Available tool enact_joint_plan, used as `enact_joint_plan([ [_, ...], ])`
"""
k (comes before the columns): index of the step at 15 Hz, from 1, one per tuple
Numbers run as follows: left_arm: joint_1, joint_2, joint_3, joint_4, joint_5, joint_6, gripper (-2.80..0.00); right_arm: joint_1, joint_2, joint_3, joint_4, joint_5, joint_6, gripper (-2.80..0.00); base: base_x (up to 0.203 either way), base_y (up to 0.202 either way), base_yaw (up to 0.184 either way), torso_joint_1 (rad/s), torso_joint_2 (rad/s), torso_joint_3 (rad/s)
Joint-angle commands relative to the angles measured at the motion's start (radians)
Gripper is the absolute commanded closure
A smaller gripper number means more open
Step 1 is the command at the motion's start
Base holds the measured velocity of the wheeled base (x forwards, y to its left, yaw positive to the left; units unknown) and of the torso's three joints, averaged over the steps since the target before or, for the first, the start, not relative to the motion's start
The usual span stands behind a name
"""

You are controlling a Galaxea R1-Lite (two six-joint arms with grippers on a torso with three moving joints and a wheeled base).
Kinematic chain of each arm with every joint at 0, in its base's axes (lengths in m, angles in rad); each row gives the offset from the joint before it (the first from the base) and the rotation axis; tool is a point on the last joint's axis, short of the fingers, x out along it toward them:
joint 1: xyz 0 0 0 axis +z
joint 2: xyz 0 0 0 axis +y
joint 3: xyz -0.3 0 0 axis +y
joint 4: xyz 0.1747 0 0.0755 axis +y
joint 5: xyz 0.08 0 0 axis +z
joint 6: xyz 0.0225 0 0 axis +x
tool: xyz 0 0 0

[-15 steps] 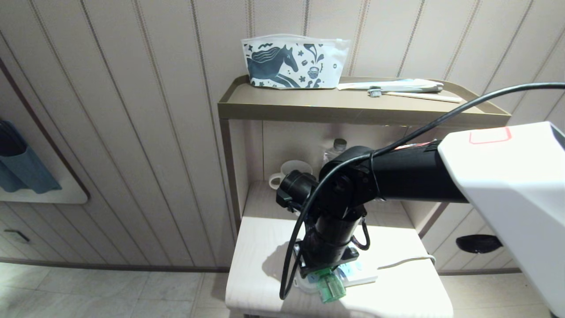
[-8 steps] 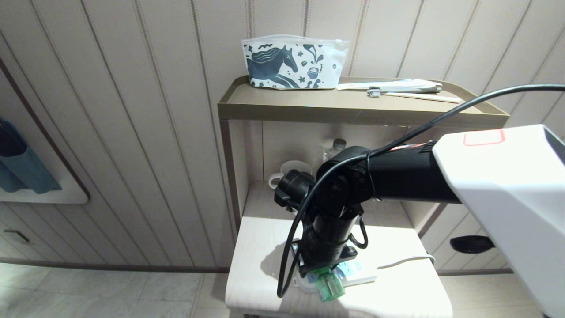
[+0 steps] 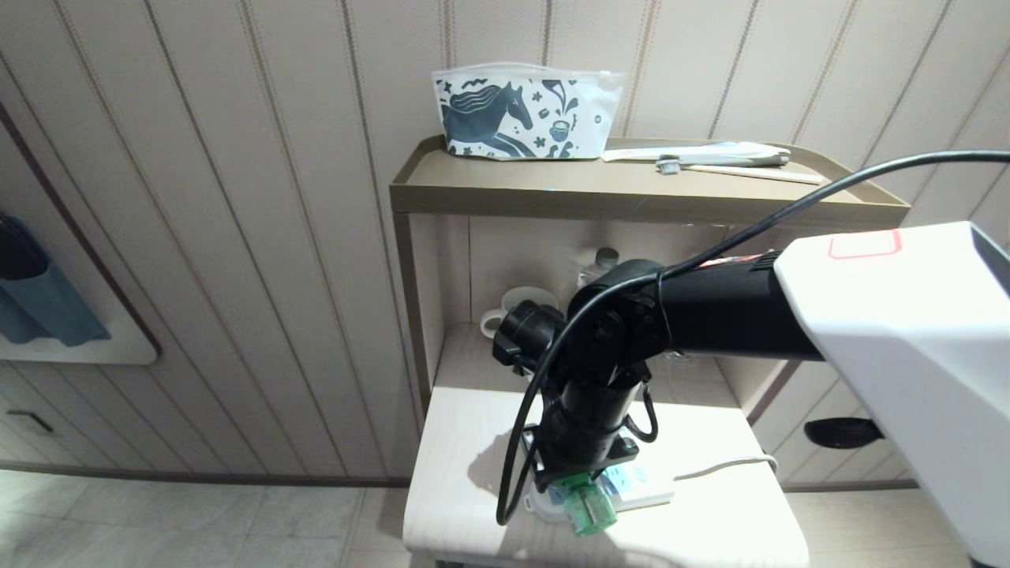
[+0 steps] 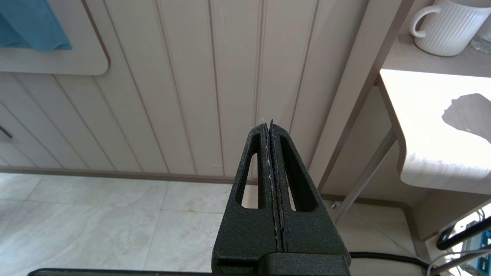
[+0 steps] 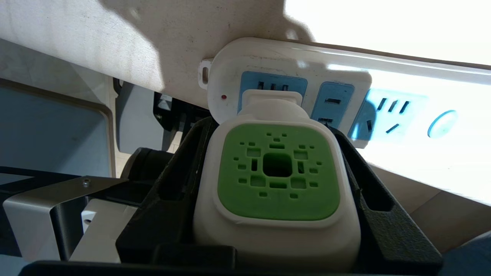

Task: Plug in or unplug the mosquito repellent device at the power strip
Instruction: Insert the plug into the socket

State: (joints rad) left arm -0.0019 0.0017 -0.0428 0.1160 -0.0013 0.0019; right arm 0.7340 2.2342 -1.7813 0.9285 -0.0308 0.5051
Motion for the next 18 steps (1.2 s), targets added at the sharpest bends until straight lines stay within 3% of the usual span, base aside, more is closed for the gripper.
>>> enact_joint_plan([
  [1, -0.001, 0.001, 0.000, 0.001, 0.000, 0.000, 0.00, 0.002, 0.015, 0.003, 0.006, -0.003, 0.003, 0.00, 0.000, 0.000, 0.000, 0.000, 0.00, 0.000],
  [18, -0.001, 0.001, 0.000, 0.001, 0.000, 0.000, 0.00, 0.013, -0.014, 0.068, 0.000, -0.011, 0.021, 0.00, 0.000, 0.000, 0.000, 0.000, 0.00, 0.000],
])
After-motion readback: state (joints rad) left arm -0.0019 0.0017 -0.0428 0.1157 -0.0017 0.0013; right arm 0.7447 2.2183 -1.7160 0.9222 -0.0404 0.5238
